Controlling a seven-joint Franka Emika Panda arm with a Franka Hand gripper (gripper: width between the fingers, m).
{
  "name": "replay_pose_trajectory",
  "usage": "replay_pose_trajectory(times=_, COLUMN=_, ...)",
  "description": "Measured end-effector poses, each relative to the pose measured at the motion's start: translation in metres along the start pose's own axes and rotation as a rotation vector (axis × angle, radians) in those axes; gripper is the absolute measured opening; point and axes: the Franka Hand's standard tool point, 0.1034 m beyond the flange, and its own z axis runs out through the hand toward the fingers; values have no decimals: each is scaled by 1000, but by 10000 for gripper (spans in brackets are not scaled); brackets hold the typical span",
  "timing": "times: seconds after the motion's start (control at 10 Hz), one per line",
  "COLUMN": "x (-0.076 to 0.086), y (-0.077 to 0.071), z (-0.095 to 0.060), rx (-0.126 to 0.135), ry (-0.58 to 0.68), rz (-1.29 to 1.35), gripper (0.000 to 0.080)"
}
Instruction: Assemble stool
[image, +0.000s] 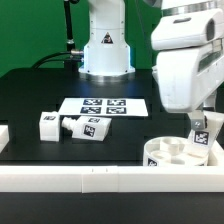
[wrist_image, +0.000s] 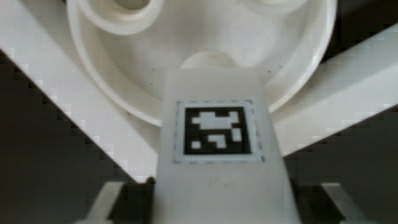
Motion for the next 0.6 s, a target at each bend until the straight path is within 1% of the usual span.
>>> replay_pose_trajectory(times=0.3, x=3, y=-3, z=1, rx=6, ry=2, rz=312, gripper=342)
replay_pose_trajectory(times=0.6, x=2, y=-3, z=1, rx=-2, ry=13, rz=690, gripper=343)
